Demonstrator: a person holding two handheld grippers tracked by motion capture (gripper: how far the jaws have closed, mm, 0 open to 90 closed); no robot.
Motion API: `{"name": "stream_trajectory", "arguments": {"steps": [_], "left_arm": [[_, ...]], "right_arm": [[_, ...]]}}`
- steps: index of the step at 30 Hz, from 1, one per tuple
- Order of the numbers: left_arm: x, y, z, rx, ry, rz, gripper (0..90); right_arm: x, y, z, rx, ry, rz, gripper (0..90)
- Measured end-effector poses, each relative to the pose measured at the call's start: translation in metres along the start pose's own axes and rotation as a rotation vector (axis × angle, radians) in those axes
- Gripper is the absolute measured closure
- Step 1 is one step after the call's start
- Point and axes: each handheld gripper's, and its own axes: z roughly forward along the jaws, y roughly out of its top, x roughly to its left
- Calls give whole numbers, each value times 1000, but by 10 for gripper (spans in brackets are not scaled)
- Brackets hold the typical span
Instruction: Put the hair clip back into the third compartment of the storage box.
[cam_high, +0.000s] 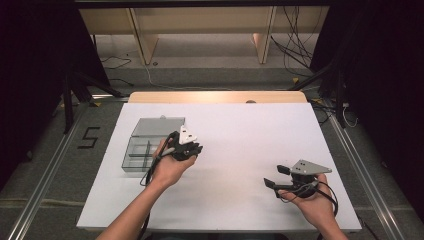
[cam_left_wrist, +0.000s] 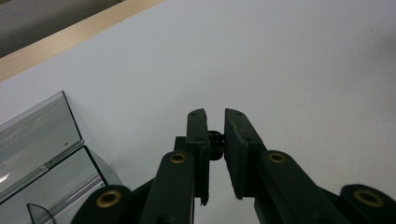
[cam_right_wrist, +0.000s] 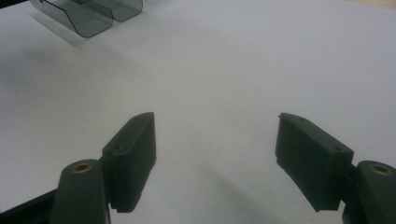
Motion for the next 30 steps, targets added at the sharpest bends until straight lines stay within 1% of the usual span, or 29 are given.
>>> {"name": "stream_trajectory", "arguments": {"steps": [14, 18, 19, 20, 23, 25, 28, 30], "left_arm": [[10, 1, -2, -3, 17, -13, 798], [13, 0, -2, -6, 22, -30, 798], [15, 0, -3, 0, 22, -23, 798], [15, 0, -2, -3, 25, -31, 798], [18, -1, -3, 1, 30, -28, 798], [19, -1, -3, -1, 33, -36, 798], [21, -2, -3, 6, 36, -30, 798], [22, -2, -4, 3, 41, -37, 798]], "right_arm": [[0, 0, 0, 0, -1, 3, 295], [0, 0, 0, 0, -1, 3, 295], [0, 0, 0, 0, -1, 3, 295], [0, 0, 0, -1, -1, 2, 295], [0, 0, 0, -1, -1, 2, 295], [-1, 0, 0, -2, -1, 3, 295], [-1, 0, 0, -3, -1, 3, 295], [-1, 0, 0, -3, -1, 3, 295]]}}
